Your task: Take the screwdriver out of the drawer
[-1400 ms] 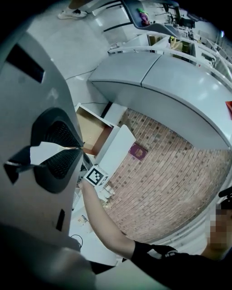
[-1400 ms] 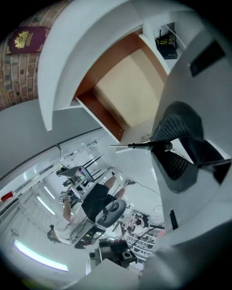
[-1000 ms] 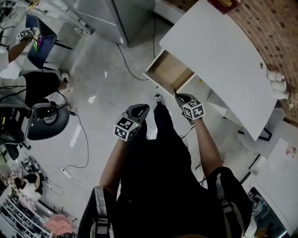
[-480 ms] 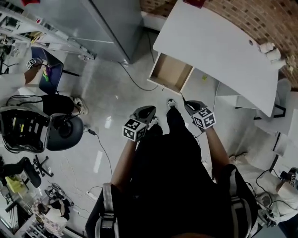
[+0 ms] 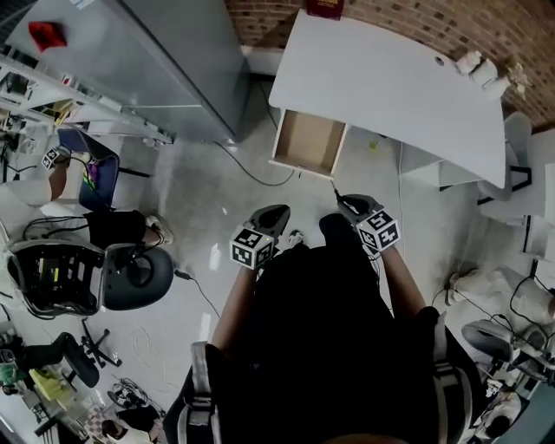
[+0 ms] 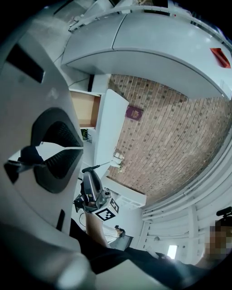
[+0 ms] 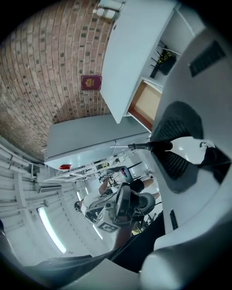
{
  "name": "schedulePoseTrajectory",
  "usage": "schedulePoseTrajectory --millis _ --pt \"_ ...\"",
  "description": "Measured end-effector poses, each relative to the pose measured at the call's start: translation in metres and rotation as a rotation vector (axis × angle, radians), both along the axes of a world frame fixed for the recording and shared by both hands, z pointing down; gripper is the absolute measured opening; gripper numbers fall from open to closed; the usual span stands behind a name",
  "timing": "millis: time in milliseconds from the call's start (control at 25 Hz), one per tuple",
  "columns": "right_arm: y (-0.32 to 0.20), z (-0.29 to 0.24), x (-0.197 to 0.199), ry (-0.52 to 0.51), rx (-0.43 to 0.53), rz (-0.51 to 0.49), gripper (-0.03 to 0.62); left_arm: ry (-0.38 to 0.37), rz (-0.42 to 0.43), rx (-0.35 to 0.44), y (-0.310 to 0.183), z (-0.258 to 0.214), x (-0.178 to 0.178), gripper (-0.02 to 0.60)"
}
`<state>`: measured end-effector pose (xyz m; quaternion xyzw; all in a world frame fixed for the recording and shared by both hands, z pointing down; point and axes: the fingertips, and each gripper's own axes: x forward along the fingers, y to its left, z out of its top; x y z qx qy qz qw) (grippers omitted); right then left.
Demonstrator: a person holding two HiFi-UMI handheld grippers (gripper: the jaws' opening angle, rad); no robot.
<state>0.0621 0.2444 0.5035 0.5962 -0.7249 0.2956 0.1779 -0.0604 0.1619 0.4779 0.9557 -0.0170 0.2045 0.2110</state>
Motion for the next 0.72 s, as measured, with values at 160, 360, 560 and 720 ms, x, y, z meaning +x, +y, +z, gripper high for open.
schedulePoseTrajectory --millis 160,360,560,720 --pt "0.008 -0.002 -0.003 -0.011 0.018 0.013 0.118 0.005 0.013 0.004 0.002 -0.003 0.003 0.026" --pt "0.012 -0.01 -0.004 -0.008 0.037 0.03 0.118 0.007 0.049 0.012 0.009 -0.008 0.007 0.026" --pt "-0.003 0.004 -0.009 -0.011 0.041 0.038 0.118 0.01 0.063 0.025 -0.009 0.004 0.006 0.026" --pt "0.013 -0.008 -0.017 -0.008 0.035 0.045 0.118 0.005 0.075 0.018 0.006 -0.008 -0.003 0.026"
